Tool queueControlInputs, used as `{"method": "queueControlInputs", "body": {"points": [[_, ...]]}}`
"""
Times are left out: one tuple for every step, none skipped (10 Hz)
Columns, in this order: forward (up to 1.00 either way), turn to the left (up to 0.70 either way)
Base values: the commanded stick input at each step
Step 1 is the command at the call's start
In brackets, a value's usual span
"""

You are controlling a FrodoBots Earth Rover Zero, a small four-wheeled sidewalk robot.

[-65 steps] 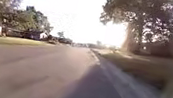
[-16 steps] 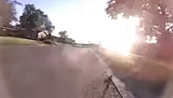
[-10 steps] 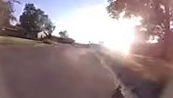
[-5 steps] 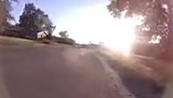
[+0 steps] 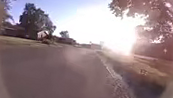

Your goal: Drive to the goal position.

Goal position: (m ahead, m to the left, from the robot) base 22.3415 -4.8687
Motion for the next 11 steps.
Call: {"method": "queueControlInputs", "body": {"points": [[1.0, 0.0], [1.0, 0.0], [1.0, 0.0], [1.0, 0.0], [1.0, 0.0], [1.0, 0.0], [1.0, 0.0], [1.0, 0.0], [1.0, -0.07], [1.0, -0.17], [1.0, -0.29]]}}
